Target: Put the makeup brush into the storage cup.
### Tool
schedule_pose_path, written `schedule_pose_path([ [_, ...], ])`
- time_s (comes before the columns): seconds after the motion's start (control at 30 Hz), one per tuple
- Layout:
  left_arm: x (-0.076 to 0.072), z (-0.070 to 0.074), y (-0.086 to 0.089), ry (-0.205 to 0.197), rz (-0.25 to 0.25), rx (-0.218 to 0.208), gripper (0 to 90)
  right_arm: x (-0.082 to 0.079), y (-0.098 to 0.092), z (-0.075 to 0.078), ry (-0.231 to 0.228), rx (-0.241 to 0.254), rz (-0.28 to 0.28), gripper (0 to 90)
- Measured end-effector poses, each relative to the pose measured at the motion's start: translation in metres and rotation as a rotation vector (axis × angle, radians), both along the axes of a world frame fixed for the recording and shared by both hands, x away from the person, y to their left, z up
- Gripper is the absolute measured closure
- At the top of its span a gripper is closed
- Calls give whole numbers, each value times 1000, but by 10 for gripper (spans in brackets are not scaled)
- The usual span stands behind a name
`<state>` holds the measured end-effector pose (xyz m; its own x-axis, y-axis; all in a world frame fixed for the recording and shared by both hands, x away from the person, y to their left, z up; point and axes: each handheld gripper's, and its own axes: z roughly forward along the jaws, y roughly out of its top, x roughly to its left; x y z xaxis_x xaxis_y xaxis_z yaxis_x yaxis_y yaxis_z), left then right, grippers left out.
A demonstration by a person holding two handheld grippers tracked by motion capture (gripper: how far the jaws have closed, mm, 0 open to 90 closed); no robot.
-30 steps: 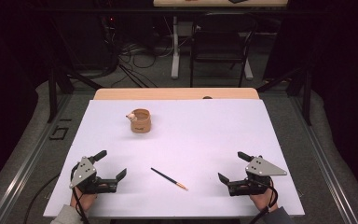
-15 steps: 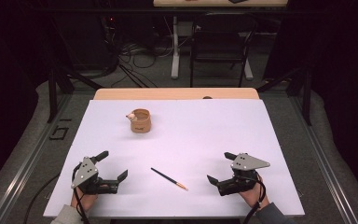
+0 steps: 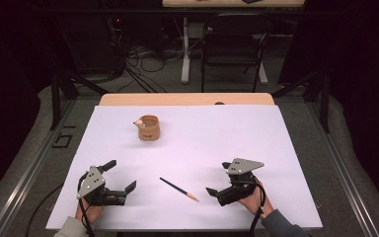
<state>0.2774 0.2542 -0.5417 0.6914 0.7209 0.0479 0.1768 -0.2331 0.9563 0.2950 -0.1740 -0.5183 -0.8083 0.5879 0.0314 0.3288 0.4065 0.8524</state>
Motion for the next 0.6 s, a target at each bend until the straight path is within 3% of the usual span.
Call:
schedule_pose_path([
  [0.2, 0, 0, 0, 2, 0, 4, 0, 6, 14, 0, 44, -43, 30, 0],
  [0.6, 0, 0, -1, 3, -7, 14, 0, 12, 39, 3, 84, -146, 61, 0],
])
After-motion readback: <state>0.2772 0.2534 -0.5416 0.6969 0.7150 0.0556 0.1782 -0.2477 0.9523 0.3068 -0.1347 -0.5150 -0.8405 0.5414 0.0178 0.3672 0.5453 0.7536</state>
